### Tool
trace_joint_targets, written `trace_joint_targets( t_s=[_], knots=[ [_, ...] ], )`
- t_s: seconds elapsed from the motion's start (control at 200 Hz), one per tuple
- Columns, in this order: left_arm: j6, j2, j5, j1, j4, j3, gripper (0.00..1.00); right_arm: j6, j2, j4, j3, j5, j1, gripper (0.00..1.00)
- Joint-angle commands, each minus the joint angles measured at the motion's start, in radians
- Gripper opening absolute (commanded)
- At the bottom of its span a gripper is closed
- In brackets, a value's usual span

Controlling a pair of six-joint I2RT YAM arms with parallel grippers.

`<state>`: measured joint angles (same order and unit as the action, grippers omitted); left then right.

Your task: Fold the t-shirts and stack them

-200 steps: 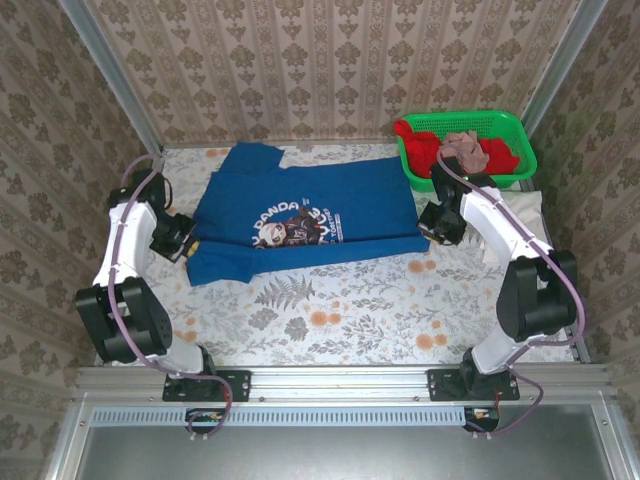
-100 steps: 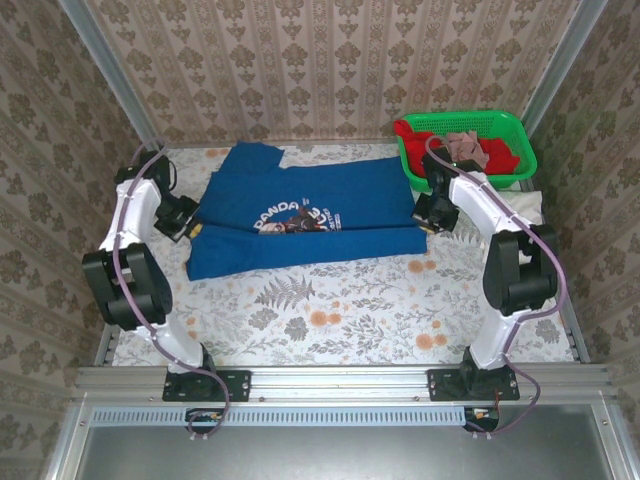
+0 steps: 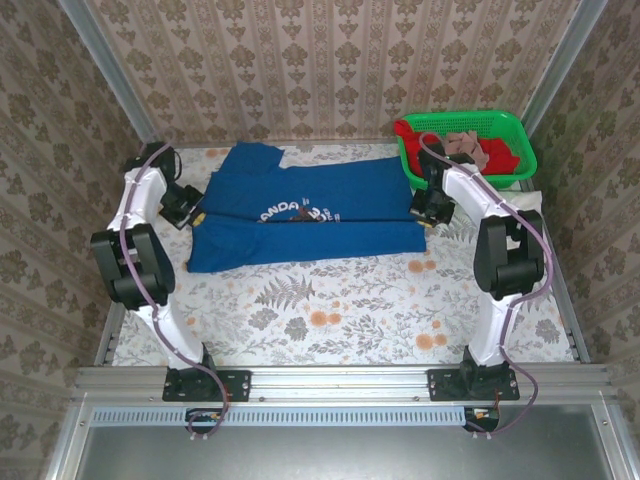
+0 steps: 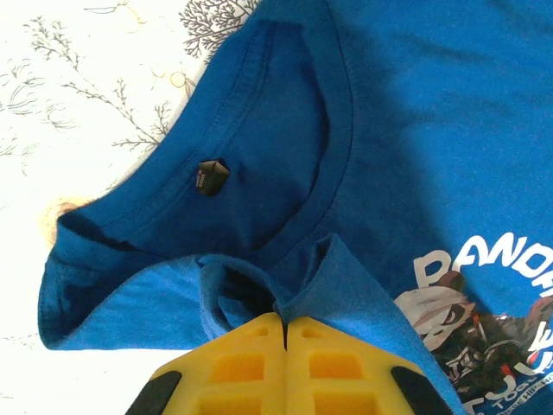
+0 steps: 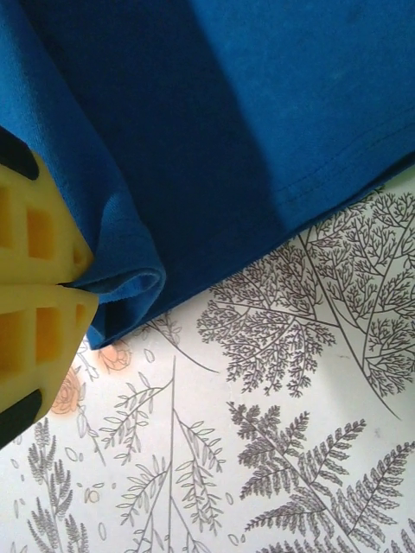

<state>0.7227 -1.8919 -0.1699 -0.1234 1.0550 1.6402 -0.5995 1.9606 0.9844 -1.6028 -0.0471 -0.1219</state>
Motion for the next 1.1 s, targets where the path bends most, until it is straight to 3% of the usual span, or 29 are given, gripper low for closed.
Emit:
trace_joint_targets(
  t_s=[0.0,0.5,1.09],
  knots=[
    [-0.029,-0.035,0.038,-0.001,-0.005,0.048,0.0,0.031,0.031,0.027,-0.039,-0.053,0.012,0.0],
    [-0.032,-0.063,0.12,-0.012,0.011,0.084,0.0,0.048,0.085,0.017,-0.13,-0.013,0.013,0.0],
    [-0.002,-0.09,0.112,-0.019,-0.003,0.115,0.0,0.067,0.158,0.029,-0.242,0.014,0.016,0.01]
  ],
)
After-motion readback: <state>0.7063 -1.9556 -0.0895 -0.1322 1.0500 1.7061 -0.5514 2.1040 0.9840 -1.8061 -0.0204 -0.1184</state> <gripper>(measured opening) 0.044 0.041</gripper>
